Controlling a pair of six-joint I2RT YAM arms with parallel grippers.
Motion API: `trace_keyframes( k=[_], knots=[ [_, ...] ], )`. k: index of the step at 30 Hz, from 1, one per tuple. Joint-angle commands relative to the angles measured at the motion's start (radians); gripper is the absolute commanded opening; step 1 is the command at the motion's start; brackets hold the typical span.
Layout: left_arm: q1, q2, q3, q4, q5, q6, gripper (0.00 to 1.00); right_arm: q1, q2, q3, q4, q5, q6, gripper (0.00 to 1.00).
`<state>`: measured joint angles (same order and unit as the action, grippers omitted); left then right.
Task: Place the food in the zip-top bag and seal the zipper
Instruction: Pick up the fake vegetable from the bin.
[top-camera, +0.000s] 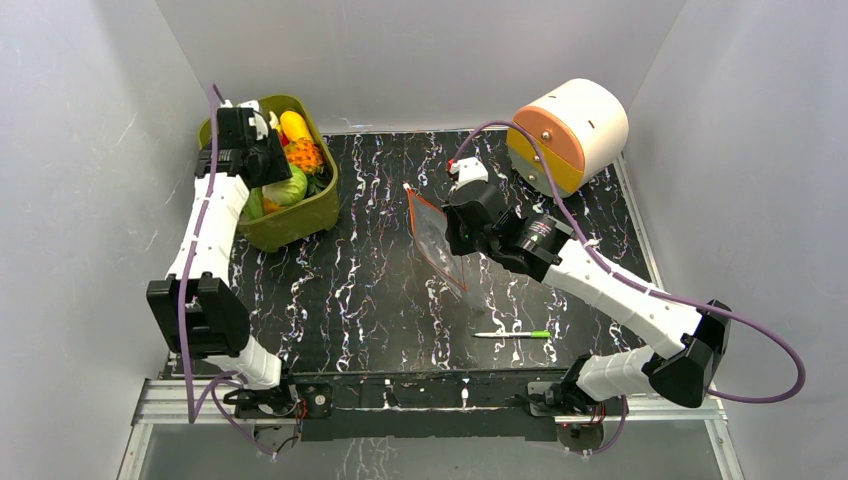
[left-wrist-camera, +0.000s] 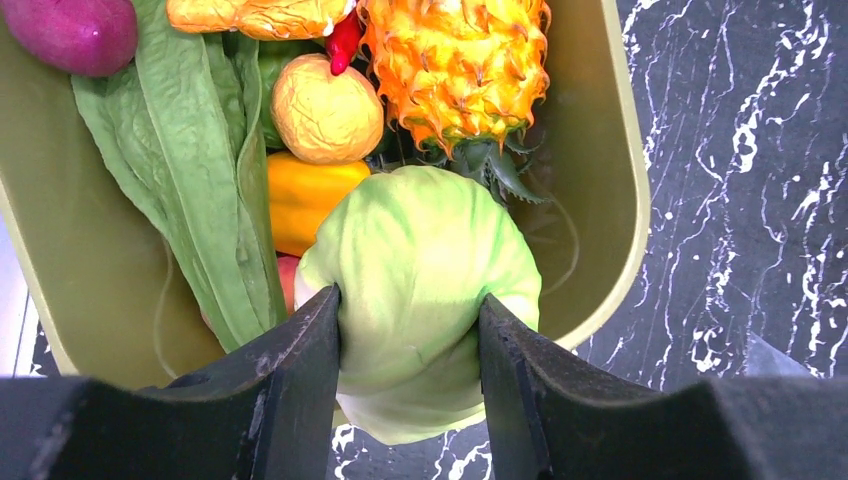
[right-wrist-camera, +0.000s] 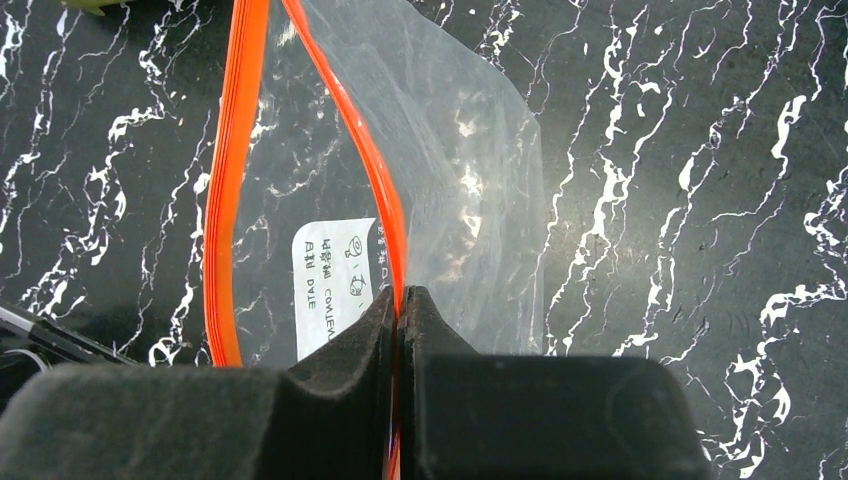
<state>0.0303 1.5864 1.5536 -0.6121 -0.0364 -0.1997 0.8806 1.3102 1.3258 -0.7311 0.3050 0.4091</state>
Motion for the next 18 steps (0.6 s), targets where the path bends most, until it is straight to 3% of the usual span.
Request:
trace_keyframes(
  k=[1,10,18],
  knots=[
    [0.003,-0.113,-0.018,-0.028,0.038,-0.042,0.22,-0.004,-0.007,0.035,0.062,0.006,0.051,0.00],
    [0.003,-0.210,-0.045,-0.015,0.134,-0.135,0.19,-0.004,0.009,0.050,0.086,0.036,0.095,0.00],
    [-0.037,-0.449,-0.252,0.159,0.606,-0.328,0.19,-0.003,-0.006,0.038,0.154,0.034,0.198,0.00]
  ],
)
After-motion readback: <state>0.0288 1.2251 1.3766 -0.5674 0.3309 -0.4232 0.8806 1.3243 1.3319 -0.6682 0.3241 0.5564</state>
